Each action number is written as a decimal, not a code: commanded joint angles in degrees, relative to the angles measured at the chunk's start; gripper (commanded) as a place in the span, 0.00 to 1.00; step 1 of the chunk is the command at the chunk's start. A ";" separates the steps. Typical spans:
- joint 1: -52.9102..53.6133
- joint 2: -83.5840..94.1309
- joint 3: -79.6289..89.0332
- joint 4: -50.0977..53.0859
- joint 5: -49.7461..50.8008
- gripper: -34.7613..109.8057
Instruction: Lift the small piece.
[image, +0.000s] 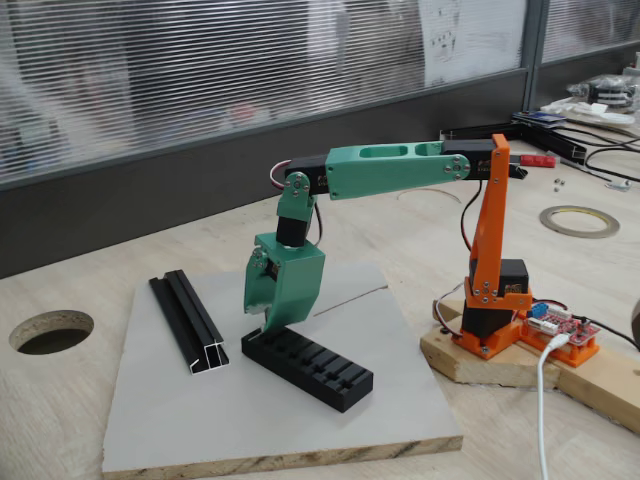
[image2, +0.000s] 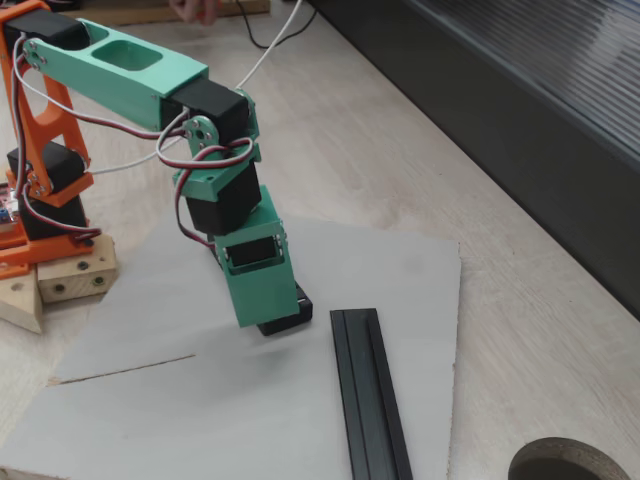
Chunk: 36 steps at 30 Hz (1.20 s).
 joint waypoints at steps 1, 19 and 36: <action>-0.70 3.08 -0.62 -0.18 0.79 0.46; -0.62 1.93 -5.19 -0.35 0.00 0.34; -0.70 1.58 -4.57 0.26 -0.09 0.34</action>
